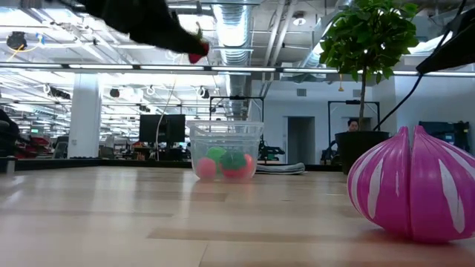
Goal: Pick and placing Produce into tupperware
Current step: Put the red strawberry into the transparent bin
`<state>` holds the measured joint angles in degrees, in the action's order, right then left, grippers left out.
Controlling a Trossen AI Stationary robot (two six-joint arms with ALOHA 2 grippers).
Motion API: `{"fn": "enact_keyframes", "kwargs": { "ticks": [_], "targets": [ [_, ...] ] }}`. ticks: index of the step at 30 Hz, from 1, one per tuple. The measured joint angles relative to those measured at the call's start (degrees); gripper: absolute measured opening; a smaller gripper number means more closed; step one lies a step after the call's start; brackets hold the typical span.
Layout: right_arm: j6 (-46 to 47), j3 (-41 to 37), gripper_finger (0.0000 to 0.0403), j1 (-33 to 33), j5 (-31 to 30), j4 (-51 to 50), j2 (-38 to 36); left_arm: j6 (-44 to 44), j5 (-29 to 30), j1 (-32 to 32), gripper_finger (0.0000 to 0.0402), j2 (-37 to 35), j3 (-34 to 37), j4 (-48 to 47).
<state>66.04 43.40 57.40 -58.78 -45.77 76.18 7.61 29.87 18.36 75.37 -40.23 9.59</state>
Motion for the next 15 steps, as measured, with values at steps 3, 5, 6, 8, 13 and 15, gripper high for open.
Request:
{"fn": "enact_keyframes", "kwargs": {
  "ticks": [3, 5, 6, 8, 13, 15],
  "targets": [
    [0.00, 0.00, 0.0306, 0.19, 0.02, 0.21, 0.00, 0.07, -4.79, -4.47, 0.0152, -1.17, 3.83, 5.05],
    [0.00, 0.00, 0.0306, 0.34, 0.02, 0.19, 0.00, -0.10, -8.10, -7.27, 0.0152, -1.25, 5.80, 7.77],
    [-0.02, 0.00, 0.0306, 0.33, 0.00, 0.19, 0.00, -0.18, -9.85, -8.62, 0.0152, -1.23, 6.56, 9.27],
    [-0.02, 0.00, 0.0306, 0.33, 0.00, 0.13, 0.00, -0.37, -13.07, -11.05, 0.0152, -1.24, 7.56, 11.41],
    [-0.05, 0.00, 0.0306, 0.33, -0.12, -0.22, 0.02, 0.25, -18.02, -16.11, 0.0152, -1.24, 7.83, 14.19],
    [-0.09, 0.00, 0.0306, 0.33, -0.49, -0.25, 0.02, 0.36, -20.49, -18.48, 0.0152, -1.24, 7.83, 14.95]
  ]
}}
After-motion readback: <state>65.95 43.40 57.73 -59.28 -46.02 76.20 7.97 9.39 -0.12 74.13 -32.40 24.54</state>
